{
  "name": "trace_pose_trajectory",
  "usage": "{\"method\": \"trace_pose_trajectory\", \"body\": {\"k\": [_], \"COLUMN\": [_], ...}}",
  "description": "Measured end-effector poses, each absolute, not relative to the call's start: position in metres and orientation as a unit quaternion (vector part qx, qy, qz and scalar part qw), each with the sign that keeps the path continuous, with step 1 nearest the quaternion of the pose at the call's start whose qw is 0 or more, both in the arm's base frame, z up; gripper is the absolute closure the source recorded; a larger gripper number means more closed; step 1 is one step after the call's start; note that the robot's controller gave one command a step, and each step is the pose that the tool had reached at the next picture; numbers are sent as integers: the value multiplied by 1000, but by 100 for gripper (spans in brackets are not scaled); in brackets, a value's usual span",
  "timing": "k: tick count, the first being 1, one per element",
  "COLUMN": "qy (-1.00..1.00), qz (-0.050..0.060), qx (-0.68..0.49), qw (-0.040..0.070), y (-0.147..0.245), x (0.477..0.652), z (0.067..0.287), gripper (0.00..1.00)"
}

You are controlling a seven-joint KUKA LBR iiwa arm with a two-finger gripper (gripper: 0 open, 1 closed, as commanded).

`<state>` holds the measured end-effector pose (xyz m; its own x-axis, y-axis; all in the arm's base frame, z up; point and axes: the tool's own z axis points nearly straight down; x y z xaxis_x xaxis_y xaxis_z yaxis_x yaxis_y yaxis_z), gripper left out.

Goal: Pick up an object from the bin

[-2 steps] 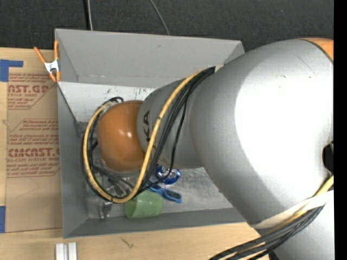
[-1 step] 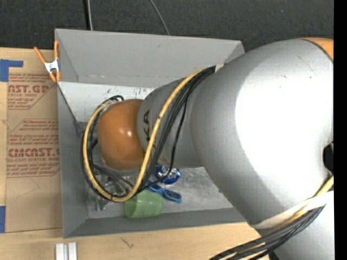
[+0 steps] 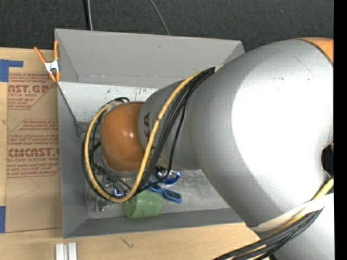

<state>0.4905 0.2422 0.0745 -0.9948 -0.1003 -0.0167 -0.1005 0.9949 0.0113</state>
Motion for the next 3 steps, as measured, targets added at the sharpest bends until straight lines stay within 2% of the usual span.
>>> {"method": "trace_pose_trajectory", "body": {"k": [1,2,3], "qy": [1000,999,999], "qz": [7,3,3], "qx": [5,38,39], "qw": [8,7,7], "y": [232,238,238], "x": [484,484,484], "z": [75,75,75], "gripper": [100,100,100]}}
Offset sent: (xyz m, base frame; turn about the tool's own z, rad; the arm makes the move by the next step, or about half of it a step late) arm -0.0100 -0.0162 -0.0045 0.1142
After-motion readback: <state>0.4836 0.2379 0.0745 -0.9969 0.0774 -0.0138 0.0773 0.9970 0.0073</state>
